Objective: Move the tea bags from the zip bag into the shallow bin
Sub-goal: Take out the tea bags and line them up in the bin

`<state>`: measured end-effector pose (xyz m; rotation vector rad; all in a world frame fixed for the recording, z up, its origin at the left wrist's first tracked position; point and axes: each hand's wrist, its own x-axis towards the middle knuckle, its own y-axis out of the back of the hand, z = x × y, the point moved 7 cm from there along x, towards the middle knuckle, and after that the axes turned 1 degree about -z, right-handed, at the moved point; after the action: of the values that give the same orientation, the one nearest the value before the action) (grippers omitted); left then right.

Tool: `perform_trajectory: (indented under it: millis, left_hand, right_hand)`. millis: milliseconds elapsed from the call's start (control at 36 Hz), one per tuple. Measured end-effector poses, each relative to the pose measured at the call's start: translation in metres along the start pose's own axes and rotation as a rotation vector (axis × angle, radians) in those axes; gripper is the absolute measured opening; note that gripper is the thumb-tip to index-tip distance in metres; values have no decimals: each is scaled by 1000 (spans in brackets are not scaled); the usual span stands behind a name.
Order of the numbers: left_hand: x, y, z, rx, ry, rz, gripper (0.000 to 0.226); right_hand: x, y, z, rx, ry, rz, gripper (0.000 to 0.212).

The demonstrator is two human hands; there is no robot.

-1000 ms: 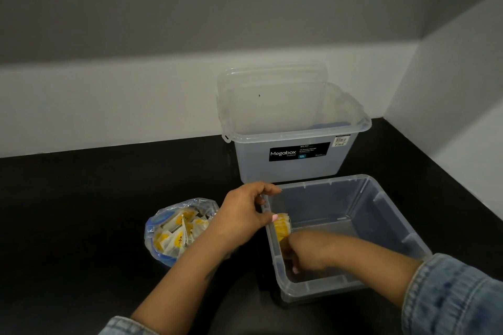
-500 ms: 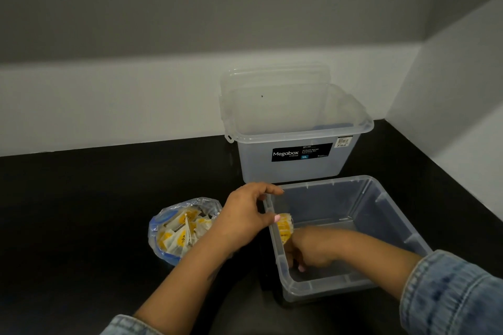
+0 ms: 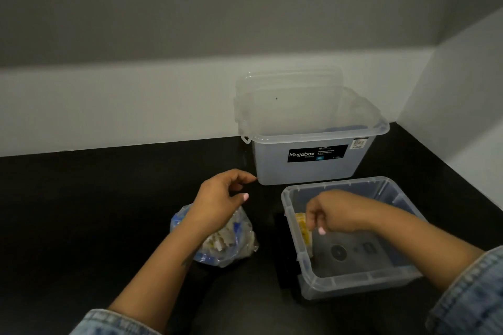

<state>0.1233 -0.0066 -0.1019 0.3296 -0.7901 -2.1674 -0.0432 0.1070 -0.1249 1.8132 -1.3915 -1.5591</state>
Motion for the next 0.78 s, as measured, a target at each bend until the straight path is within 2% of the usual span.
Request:
perform_trajectory:
  millis: [250,361,500,611,722,778]
  left_hand:
    - [-14,41,-46,56,170,45,30]
    - [-20,49,-62,34,235,61,30]
    - [-28,52,-73,49,254,45,30]
    - [-35,53,-79,28,241,39,31]
    - [-39,45,-76,8,243,8,32]
    - [-40,41,-73,12,231,4,32]
  right_hand:
    - [-8,44,-52,114,76,261,12]
    - [0,34,-89,196,120,282,13]
    - [20,9,-128,150,108,310,6]
    - [38,-16,-145,52,29,319,9]
    - [47,-35,-142,-94,-25,343,35]
    - [46,-37,-139,-132,-37,381,37]
